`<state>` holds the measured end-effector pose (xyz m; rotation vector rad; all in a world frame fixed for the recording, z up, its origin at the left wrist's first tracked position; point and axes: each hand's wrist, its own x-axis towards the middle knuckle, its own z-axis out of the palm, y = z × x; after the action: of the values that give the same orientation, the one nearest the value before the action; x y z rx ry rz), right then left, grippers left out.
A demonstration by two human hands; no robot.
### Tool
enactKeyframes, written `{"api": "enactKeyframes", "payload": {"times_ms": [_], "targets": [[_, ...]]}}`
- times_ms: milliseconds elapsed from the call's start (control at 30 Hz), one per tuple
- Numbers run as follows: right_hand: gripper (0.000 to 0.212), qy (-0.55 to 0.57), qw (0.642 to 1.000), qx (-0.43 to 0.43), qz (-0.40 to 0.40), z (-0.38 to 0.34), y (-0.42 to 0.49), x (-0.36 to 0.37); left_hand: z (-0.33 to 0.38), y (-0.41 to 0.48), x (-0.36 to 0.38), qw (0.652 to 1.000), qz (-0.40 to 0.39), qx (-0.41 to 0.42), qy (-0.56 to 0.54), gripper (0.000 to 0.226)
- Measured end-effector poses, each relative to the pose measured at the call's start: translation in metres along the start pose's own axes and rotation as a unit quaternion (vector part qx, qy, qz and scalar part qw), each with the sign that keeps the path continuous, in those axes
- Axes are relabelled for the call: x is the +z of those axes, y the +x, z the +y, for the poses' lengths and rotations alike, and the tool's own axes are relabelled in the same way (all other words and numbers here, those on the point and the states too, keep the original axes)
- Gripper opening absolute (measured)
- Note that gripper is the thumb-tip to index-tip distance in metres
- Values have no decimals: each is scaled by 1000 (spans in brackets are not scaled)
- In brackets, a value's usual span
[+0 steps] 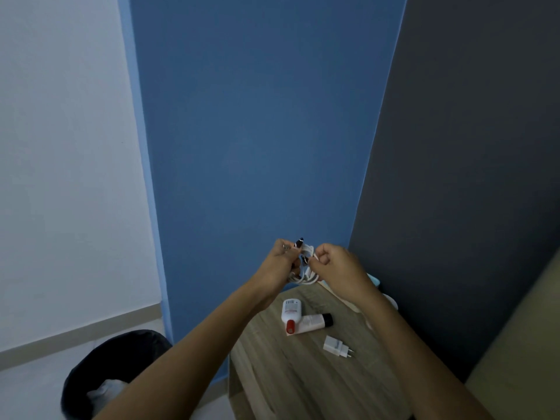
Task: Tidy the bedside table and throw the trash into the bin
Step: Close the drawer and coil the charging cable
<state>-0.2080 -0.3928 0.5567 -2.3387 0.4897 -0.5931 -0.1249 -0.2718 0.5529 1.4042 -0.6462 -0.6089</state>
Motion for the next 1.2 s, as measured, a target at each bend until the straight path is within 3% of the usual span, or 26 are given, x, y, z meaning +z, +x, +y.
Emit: {"api": "enactKeyframes", "payload": {"times_ms": [133,200,367,500,567,867,1067,1200], "targets": [[3,-62,998,-9,32,-2,1,7,0,-3,4,999,14,21,38,11],[26,-63,997,0,49,-4,1,13,0,-5,6,998,7,31,45,12],[14,-82,991,1,104,-6,0,18,2,-4,11,999,-16,12,30,5],[18,-93,983,4,156,-4,1,13,3,-5,2,997,-72,-24,-1,56],[16,-79,983,6,167,-4,1,10,4,-8,1,994,-100,-4,34,64],[16,-63,986,-1,154,-5,-5,4,2,-11,1,984,-82,74,138,51],[13,-74,988,9,136,-5,-7,7,1,-7,-2,943,-43,132,303,50],[16,-79,990,-5,113,-5,-8,8,-2,-5,-5,935,-24,143,323,45]]}}
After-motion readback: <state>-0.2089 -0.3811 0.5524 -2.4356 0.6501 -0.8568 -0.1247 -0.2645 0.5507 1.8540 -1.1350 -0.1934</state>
